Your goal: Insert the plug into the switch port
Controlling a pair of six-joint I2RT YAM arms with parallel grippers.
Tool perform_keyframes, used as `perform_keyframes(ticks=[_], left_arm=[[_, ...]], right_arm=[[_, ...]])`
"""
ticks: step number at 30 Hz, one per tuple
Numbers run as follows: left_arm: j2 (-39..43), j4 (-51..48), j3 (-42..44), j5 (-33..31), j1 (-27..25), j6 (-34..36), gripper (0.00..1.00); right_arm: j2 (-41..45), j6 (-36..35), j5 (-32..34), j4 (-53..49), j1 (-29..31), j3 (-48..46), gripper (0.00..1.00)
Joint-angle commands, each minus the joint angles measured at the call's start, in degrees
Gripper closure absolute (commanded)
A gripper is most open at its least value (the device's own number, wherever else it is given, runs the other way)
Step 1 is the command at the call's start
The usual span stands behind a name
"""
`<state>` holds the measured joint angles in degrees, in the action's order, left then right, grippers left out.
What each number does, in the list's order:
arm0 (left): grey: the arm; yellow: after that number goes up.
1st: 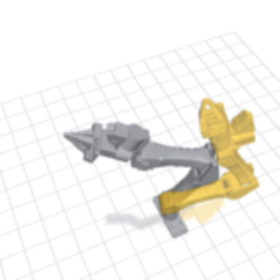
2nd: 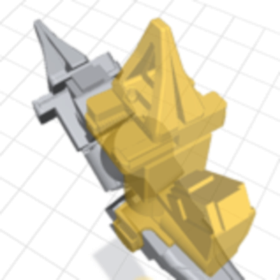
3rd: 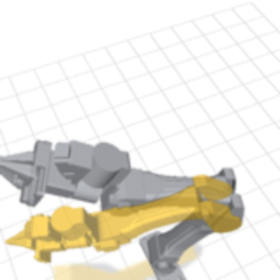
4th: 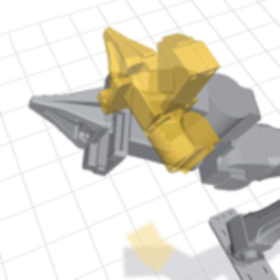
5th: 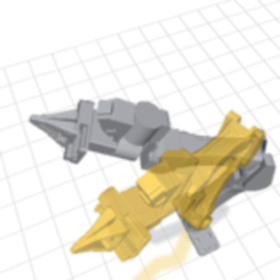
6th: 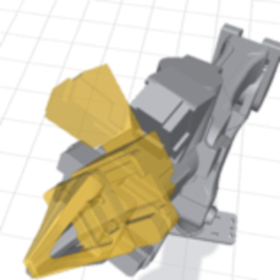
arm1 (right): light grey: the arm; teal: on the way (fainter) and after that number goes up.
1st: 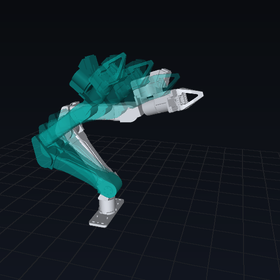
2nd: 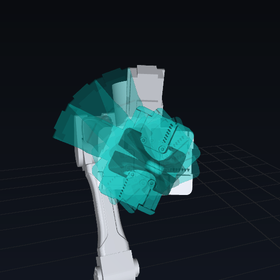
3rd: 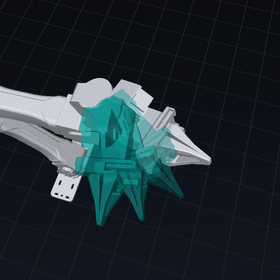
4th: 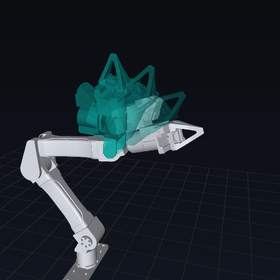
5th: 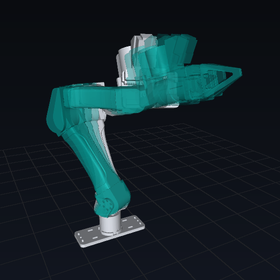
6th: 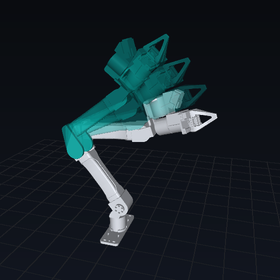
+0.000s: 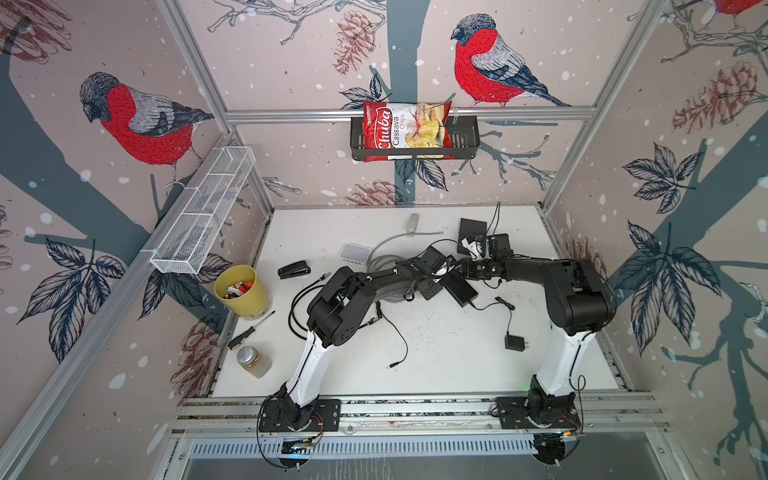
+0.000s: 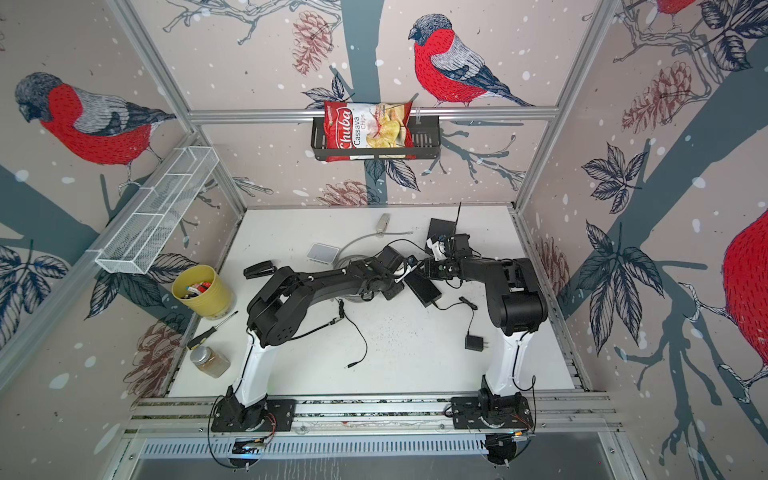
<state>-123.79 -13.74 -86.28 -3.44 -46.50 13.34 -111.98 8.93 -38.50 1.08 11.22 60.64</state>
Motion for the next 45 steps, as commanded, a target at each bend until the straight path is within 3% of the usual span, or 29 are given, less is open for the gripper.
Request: perform_keyframes(ticks=[1,45], left_arm=[[-0.40,-0.16,-0.38,0.42,-0.08,-0.32,0.93],[1.24,9.58,0.30,-1.36,-0.17,1.00,0.93]], right_arm=[[-0.81,-0.14,0.49,-1.43,0.11,0.35,0.62],[-0.97,-5.63,-0.87,-5.15,1.78,0.09,0.64]])
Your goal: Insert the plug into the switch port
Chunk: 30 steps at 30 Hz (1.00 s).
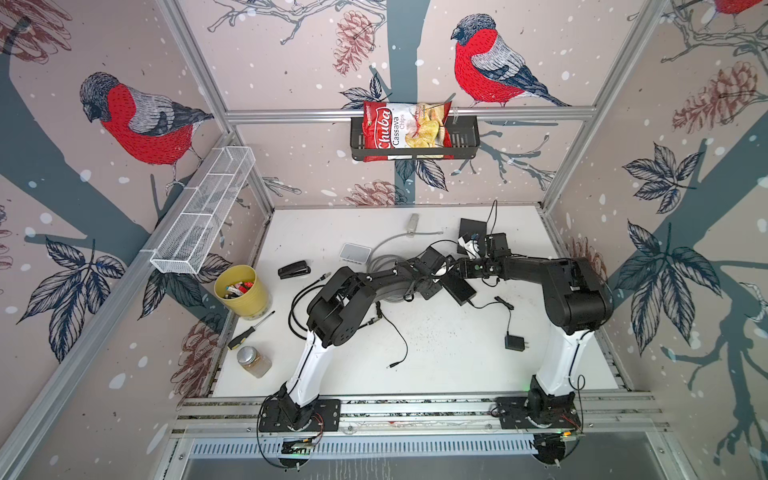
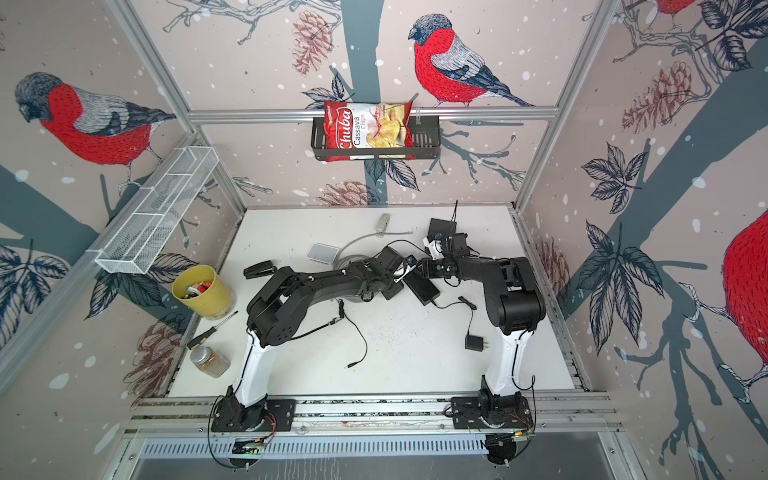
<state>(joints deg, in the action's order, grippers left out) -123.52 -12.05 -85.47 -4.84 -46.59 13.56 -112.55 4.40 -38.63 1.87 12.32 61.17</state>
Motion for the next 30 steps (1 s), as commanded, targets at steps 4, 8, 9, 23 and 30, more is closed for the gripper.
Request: perform_keyframes(ticks=[4,8,9,23,30], left_arm=[[1.46,8.63,-0.50,0.98,0.01,0.40,0.93],[0.37,8.49,-1.36,1.23,0.01,0.00,0.93],[0.14,8.80,-1.37,1.15,0.03,-0.30,0.93],[4.98,2.32,1.15,11.15,1.67,-3.78,0.93],[6.20,-2.74,0.76,19.26,3.44,-3.21,0.93]], right_arm=[[-0.13,0.19,0.08,-4.93,0.78,-0.85,0.65],[0.33,1.08,-1.44,-3.03,0.93,-2.34,0.65],[0.24,1.09,-1.58,-3.01,1.07,-2.52,0.65],[1.36,4.28,-0.42,-2.35,-2.73,-2.86,0.64],[1.44,5.04,0.35,-2.84,-3.69,-1.93,0.63]])
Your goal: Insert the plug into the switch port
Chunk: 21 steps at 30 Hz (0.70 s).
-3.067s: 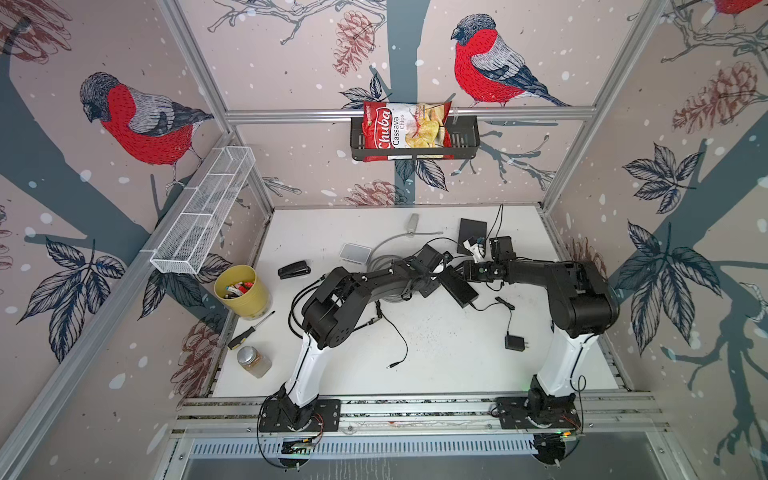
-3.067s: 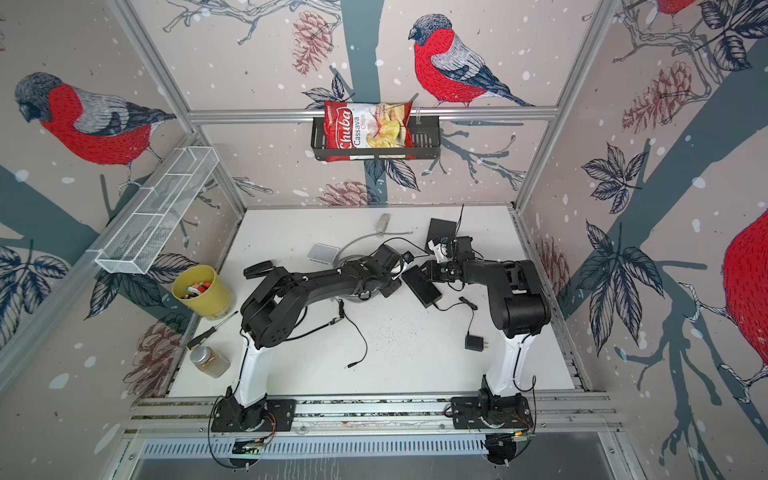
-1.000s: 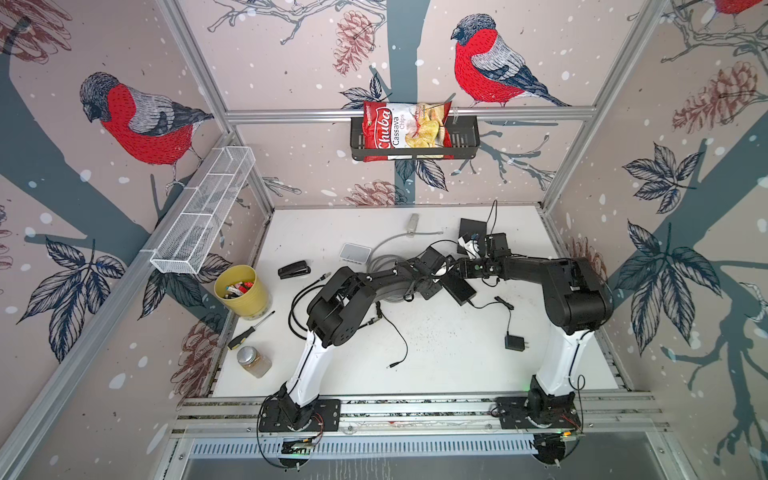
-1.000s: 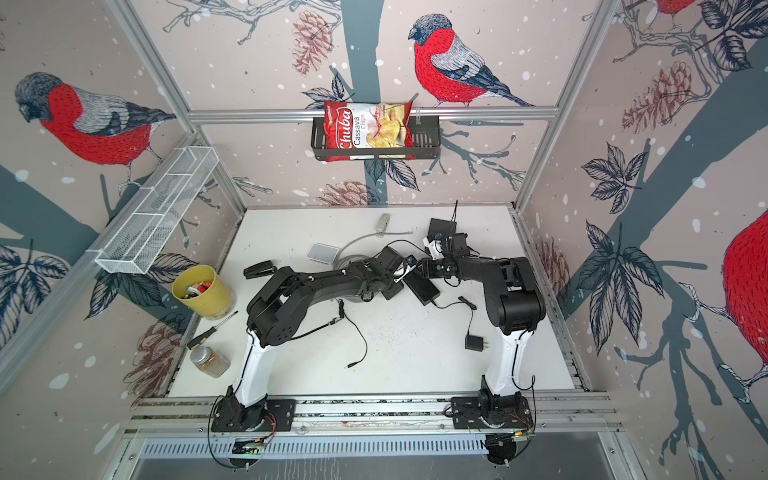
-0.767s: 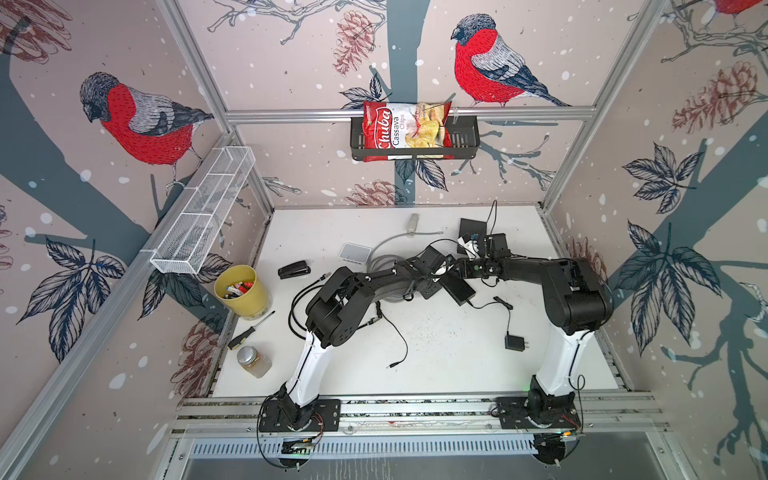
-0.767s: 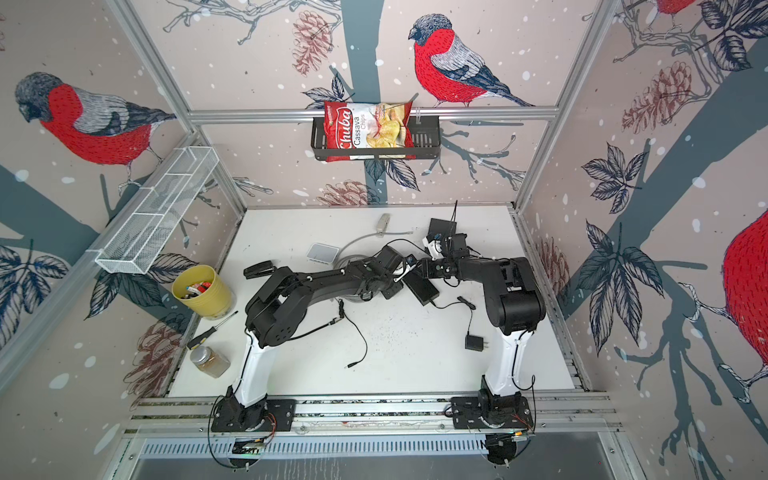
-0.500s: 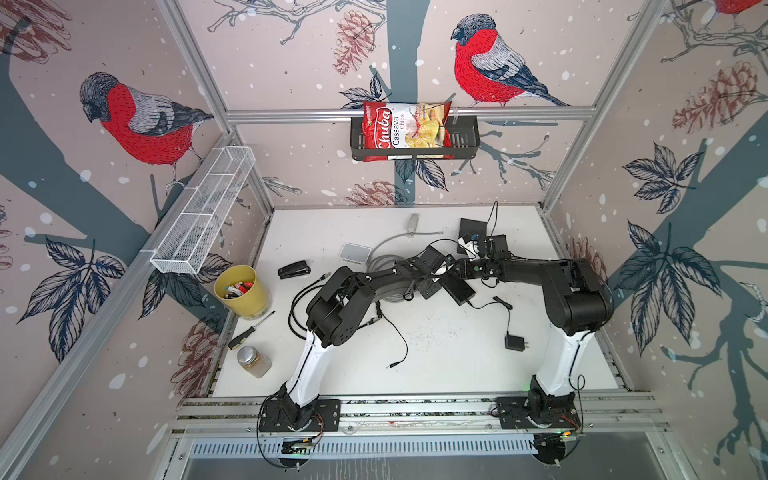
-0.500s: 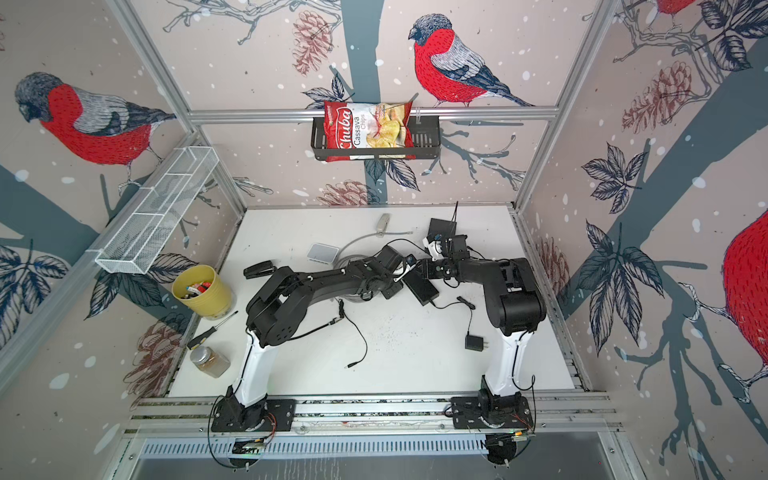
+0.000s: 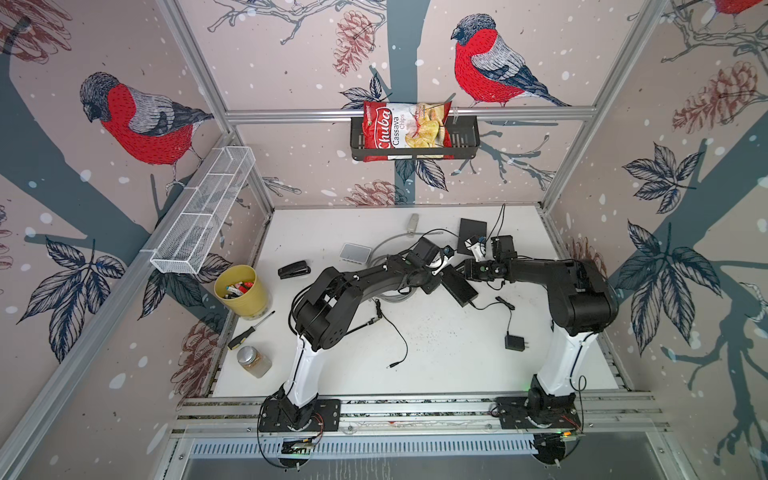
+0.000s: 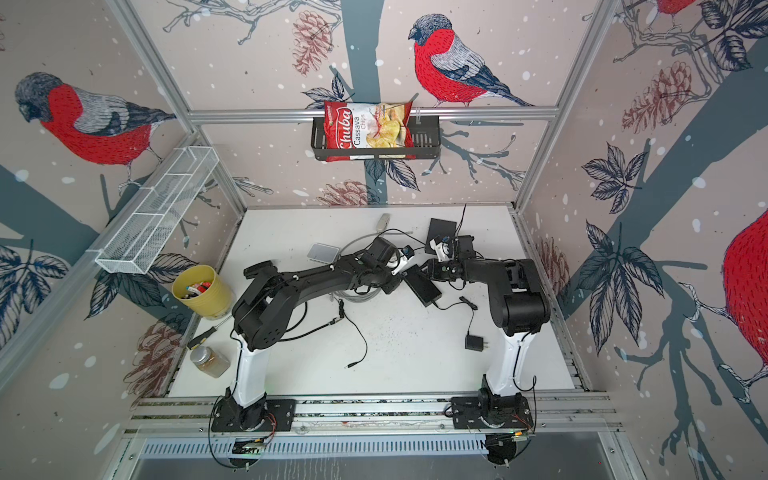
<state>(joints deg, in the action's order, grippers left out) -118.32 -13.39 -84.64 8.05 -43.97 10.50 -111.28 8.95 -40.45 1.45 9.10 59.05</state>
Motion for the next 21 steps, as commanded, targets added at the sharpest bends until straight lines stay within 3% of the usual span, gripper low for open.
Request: perform_keyframes(ticks=[1,5,11,21], left_arm=[[1.41,-1.30,0.19,8.98,1.40,-0.59,0.93],[3.68,-1.16,0.68,22.75,4.52,-2.19,0.93],[7.86,-1.62,1.31,31.90,5.12,-1.56,0.93],[9.21,-2.88,2.39,29.64,5.47,-0.26,0.93]], right_arm=[[0.34,0.70,2.20,-2.29,-0.62,-0.02,0.63],[2.58,1.36,2.31,-1.37,-1.11,-1.50,0.63],[6.87,2.38,1.49,-0.49,-1.46,-2.70,0.63],[7.94,2.10,1.69,-0.68,-1.51,-3.23,0.63]])
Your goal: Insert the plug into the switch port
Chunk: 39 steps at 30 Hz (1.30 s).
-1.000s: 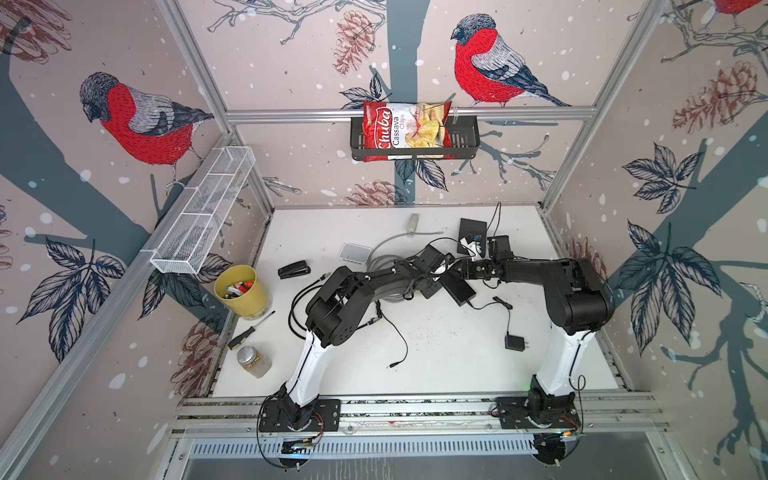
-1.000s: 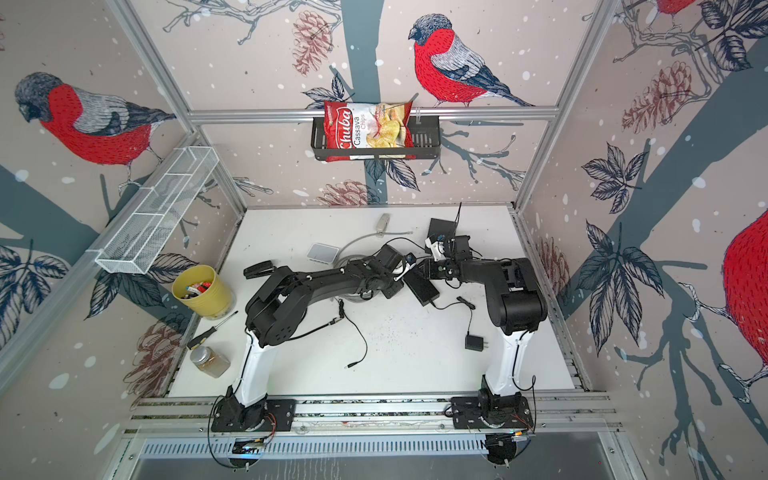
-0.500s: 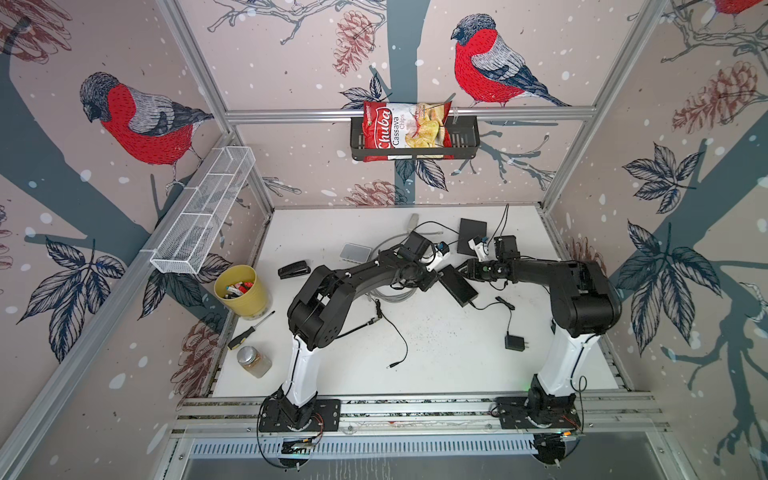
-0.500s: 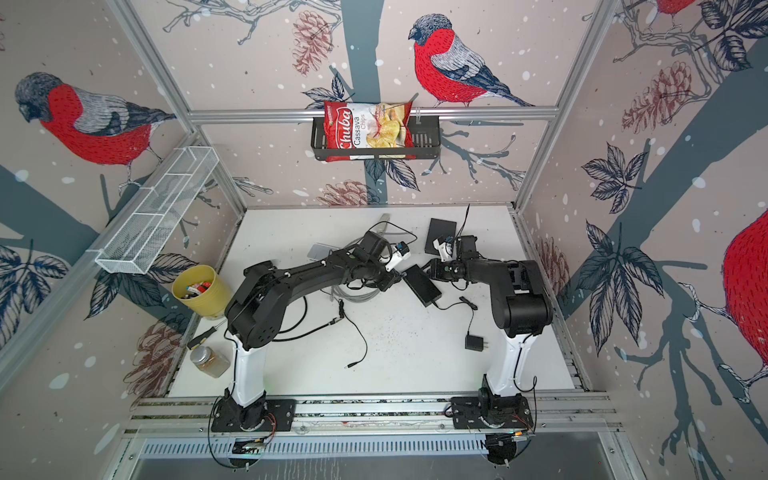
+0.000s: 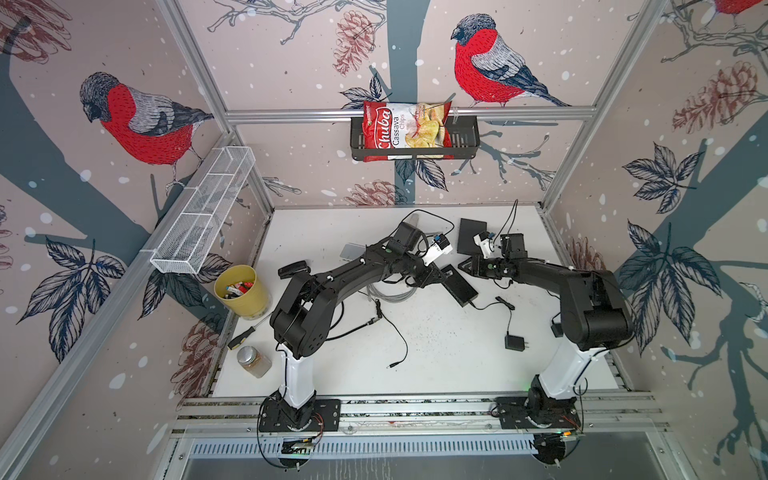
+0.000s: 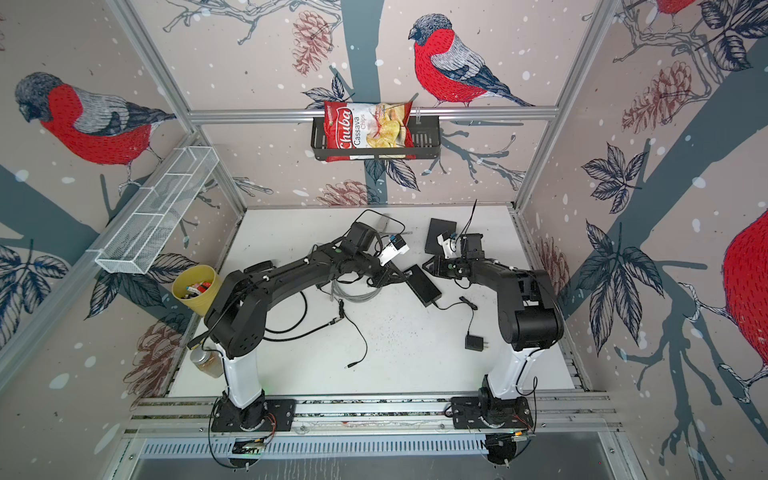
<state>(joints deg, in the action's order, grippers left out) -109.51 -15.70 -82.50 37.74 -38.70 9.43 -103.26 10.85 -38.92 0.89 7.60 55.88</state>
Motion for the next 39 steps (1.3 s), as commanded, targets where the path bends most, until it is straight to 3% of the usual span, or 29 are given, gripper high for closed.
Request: perform_keyframes(ticks=[1,6,13,19,28,39], left_arm=[[0.29,-0.70,0.39,-0.72,0.20,0.93,0.93],[0.65,-0.09,2.50,-3.31,0.05,1.13,0.93],[-1.88,0.62,5.93,-22.82,-5.50,-0.28,0.93],[-3.28,4.97,8.08,-28.81,-7.98,-2.95,0.93],[-6.79,7.69,6.20,-34.72,-10.76,-3.34,0.93],[-9.45,9.04,3.92,-33.08,-10.78,-2.60,0.93]], right_arm=[[-0.26,0.17,0.14,-0.18,-0.03,0.02,0.63],[-0.71,0.39,0.24,-0.18,-0.03,0.37,0.62],[-1.85,2.61,2.46,0.02,0.53,-0.56,0.62],[-3.56,3.15,3.05,1.04,1.01,-1.90,0.60],[-4.98,5.85,1.91,5.17,1.19,-3.59,0.59],[-5.59,6.51,2.18,6.06,1.81,-3.50,0.59]])
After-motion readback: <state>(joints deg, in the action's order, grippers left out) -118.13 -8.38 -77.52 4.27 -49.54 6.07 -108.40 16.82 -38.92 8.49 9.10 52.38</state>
